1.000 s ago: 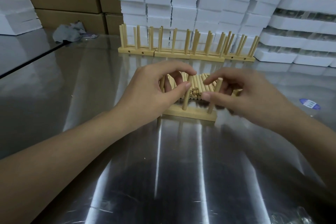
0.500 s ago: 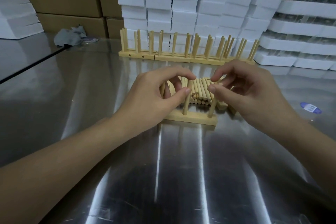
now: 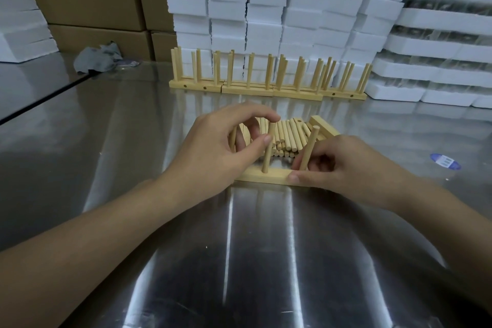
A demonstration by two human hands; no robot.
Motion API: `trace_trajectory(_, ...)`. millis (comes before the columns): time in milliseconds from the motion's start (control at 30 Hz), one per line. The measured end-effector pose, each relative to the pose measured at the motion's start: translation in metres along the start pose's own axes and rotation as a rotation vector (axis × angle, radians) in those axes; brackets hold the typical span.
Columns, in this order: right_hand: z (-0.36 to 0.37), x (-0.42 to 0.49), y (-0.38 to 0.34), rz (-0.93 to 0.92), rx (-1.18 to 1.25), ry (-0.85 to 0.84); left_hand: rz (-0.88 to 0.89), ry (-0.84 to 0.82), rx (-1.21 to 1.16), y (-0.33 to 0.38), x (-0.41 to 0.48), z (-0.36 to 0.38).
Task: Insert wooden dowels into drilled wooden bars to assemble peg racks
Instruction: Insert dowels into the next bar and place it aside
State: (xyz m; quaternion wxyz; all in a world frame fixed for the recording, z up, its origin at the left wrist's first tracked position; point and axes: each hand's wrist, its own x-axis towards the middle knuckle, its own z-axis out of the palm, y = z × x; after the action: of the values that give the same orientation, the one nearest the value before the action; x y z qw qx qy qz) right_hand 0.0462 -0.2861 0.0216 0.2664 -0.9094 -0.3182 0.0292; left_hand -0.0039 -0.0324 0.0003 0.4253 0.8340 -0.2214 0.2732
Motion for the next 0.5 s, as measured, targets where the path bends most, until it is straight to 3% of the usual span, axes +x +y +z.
trace_trajectory(200,-0.002,0.0,-0.003,-0.015,-0.037,-0.021,0.015,0.072,-0.055,0.003,0.001,0.0)
trace_trajectory(400,-0.026,-0.005,-0.01,-0.073,0.056,0.107,-0.081,0.515,-0.281,0.002,0.019,-0.023)
trace_trajectory(500,-0.057,0.002,0.006,-0.039,0.027,0.296,-0.229,0.558,-0.292,-0.016,0.022,-0.035)
